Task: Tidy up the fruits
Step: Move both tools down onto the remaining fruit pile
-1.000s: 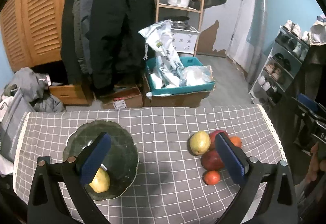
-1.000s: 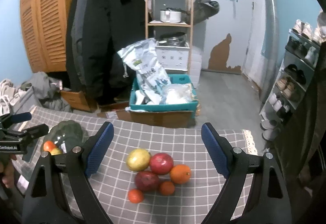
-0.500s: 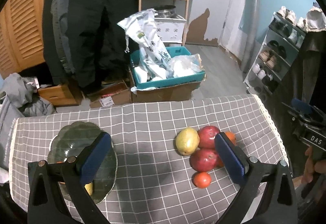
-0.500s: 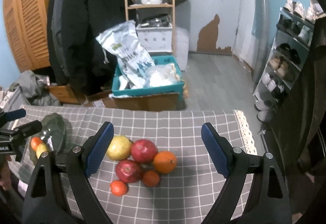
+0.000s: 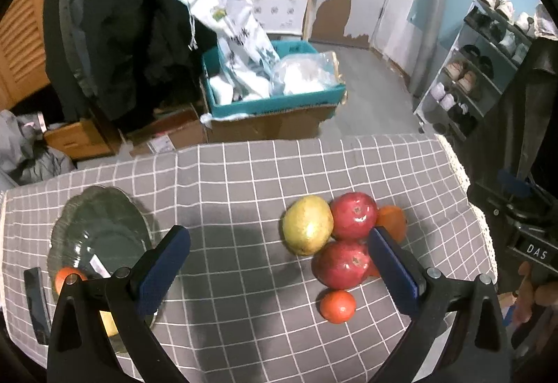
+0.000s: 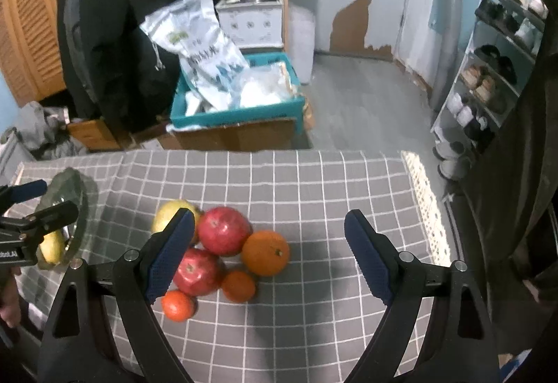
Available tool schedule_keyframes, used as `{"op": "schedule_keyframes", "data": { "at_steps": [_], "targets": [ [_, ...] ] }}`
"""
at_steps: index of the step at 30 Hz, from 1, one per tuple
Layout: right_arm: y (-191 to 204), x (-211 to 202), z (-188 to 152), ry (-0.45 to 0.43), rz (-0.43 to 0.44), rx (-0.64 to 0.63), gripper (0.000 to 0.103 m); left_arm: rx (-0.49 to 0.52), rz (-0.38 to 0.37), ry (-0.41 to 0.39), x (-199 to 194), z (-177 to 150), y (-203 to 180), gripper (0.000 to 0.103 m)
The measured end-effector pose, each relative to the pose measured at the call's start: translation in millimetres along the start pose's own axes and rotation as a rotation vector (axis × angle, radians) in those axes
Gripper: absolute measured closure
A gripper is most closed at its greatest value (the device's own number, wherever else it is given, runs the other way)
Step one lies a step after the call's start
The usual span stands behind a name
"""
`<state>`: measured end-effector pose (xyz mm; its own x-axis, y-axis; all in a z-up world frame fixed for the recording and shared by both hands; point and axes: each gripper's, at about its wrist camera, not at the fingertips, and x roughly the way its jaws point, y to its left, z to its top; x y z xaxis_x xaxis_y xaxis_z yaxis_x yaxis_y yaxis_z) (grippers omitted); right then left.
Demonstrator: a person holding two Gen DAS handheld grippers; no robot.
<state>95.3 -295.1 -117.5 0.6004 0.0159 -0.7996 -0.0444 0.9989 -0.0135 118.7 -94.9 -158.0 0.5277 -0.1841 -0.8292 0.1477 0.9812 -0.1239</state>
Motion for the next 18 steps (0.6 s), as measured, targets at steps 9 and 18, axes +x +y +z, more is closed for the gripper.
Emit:
{"op": "schedule_keyframes", "data": {
  "at_steps": [9, 18],
  "targets": [
    [-11.1, 54.5, -16.5, 0.148, 0.009, 0.020, 0.016, 0.035, 0.034, 0.077, 45.1, -5.3, -7.9, 0.001],
    [-10.4, 115.8, -34.2, 0.300, 0.039, -0.005, 0.016, 0.028, 0.030, 0.144, 77.5, -9.5, -7.3, 0.001]
  ]
}}
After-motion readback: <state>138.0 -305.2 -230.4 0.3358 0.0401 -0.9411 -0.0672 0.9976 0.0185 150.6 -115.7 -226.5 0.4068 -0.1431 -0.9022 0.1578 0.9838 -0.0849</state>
